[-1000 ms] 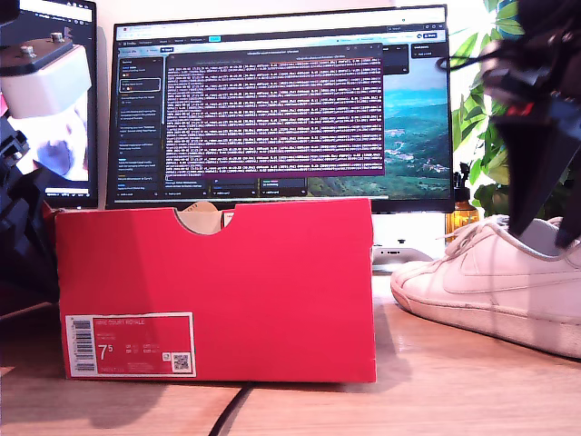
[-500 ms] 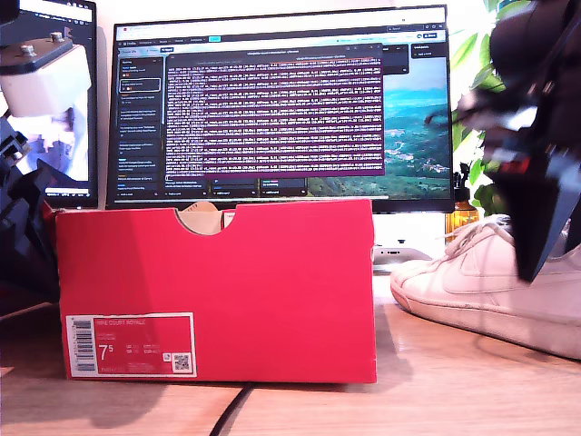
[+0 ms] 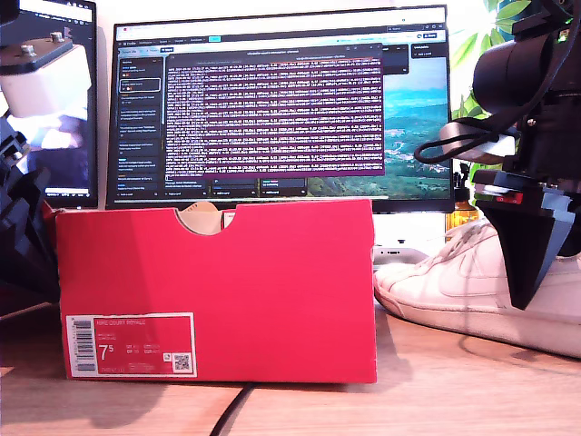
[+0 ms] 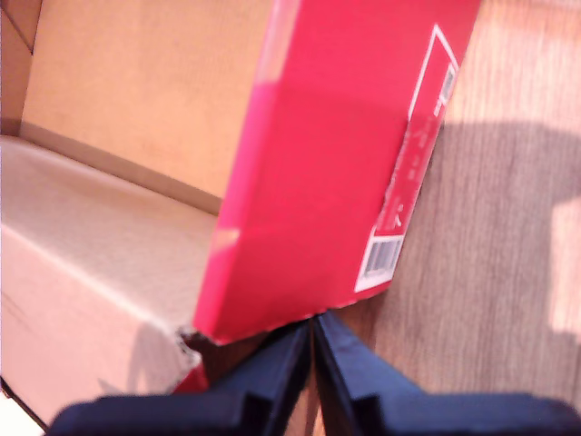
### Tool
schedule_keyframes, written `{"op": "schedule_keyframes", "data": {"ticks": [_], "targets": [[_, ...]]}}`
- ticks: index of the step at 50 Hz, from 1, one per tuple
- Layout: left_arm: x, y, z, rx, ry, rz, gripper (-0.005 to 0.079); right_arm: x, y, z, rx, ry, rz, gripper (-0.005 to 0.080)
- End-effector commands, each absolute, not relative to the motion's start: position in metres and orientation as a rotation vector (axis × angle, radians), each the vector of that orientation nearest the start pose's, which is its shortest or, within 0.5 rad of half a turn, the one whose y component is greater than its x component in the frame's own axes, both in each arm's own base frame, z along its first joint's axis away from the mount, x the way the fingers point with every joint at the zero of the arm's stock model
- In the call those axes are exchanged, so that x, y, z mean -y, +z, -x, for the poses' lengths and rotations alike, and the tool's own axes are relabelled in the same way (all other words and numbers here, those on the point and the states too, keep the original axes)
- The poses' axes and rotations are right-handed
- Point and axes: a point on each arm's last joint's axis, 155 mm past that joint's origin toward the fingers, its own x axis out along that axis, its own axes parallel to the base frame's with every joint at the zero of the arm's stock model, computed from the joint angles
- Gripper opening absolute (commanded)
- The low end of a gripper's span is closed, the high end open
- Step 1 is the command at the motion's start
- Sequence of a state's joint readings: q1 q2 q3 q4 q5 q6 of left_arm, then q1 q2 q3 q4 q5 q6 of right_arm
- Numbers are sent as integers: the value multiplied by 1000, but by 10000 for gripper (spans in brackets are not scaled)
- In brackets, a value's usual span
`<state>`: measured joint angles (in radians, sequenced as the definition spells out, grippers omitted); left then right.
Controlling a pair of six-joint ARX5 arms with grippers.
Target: Pack the white shoes by picking the first shoe and placing it inside the red shoebox, left side, then picking and rotating the second shoe and placing it in the shoebox
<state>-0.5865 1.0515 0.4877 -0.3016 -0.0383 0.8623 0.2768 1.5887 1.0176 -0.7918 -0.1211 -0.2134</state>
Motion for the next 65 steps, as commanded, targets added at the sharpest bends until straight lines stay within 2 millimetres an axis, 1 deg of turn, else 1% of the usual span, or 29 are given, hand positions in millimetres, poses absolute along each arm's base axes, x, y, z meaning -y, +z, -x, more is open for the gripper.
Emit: {"op": "schedule_keyframes", "data": {"ticks": [1,4,5,6,7,16,23,28,34,47,49,54,55,65], "targets": [[158,63,-248,-562,-853,-1045,-19,-108,34,-297,-1337,494,303,141],[158,63,-248,-562,-853,-1045,-19,-109,34,-300,-1324,495,305,45],[158,63,-248,-562,-853,-1045,-19,-109,34,-301,-1318,495,305,1],[158,63,-248,-562,-853,-1045,-19,-110,35,-303,-1312,495,304,-22],[158,63,-248,-563,-853,-1045,-19,-110,35,-304,-1307,494,303,-7],[158,63,-248,-563,-853,-1045,-19,-112,38,-312,-1281,472,275,-10],[158,63,-248,-563,-854,-1045,-19,-113,48,-316,-1296,422,210,-10],[157,63,-248,-563,-853,-1045,-19,-115,62,-321,-1299,387,165,-11],[157,62,-248,-565,-854,-1046,-19,-118,84,-330,-1293,320,71,-11],[156,60,-245,-578,-859,-1048,-19,-127,128,-341,-1278,215,-105,-10],[156,60,-245,-579,-859,-1048,-19,-133,134,-342,-1270,212,-143,-10],[156,60,-245,-579,-859,-1048,-19,-155,151,-342,-1255,248,-253,-10],[156,60,-245,-578,-859,-1048,-19,-178,165,-341,-1249,255,-385,-10],[155,60,-246,-579,-858,-1048,-19,-223,178,-335,-1245,283,-533,-10]]}}
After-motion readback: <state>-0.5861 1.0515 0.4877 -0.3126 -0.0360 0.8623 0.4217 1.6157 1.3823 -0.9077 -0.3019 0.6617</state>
